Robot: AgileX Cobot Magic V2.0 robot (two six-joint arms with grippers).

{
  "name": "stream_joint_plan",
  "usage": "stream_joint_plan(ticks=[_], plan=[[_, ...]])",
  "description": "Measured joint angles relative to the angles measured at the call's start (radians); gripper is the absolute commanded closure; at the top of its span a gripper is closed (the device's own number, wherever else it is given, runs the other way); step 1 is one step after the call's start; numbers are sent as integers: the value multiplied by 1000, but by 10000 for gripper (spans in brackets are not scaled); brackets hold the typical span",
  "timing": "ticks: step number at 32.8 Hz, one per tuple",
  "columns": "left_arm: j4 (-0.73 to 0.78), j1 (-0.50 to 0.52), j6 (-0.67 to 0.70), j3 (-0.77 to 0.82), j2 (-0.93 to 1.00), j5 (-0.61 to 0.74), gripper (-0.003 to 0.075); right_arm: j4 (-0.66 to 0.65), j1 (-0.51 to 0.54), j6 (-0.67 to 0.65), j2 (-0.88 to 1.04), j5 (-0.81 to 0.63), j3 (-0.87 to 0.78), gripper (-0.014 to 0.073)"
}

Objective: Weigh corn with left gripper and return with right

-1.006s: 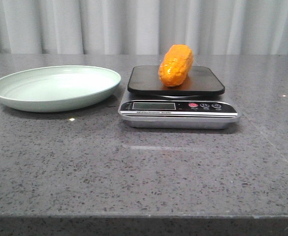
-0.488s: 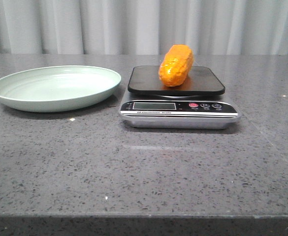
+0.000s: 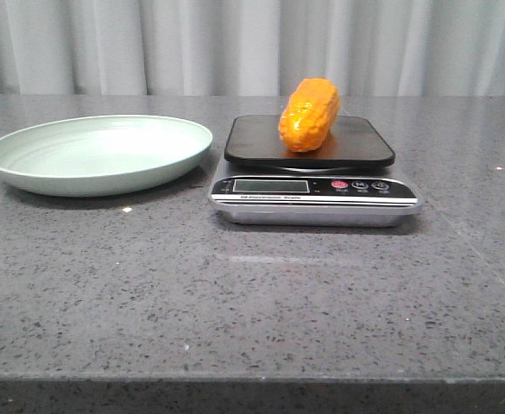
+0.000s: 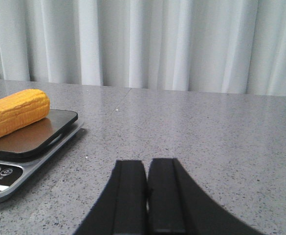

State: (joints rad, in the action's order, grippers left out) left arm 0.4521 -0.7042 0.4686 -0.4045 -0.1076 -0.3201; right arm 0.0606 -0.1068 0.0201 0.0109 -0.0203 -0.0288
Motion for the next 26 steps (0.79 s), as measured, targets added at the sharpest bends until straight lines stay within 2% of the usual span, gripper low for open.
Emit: stream_joint_plan(ticks=[6,11,19,26], plan=[[0,0,0,2,4,2,594,0,0,0,0,-72,6,431],[0,0,0,2,4,2,594,1,0,0,-20,100,162,431],[0,0,0,2,4,2,594,12,0,0,-311,395,471,431],[0,0,0,2,4,4,594,21,0,-2,-508,458,527,431]])
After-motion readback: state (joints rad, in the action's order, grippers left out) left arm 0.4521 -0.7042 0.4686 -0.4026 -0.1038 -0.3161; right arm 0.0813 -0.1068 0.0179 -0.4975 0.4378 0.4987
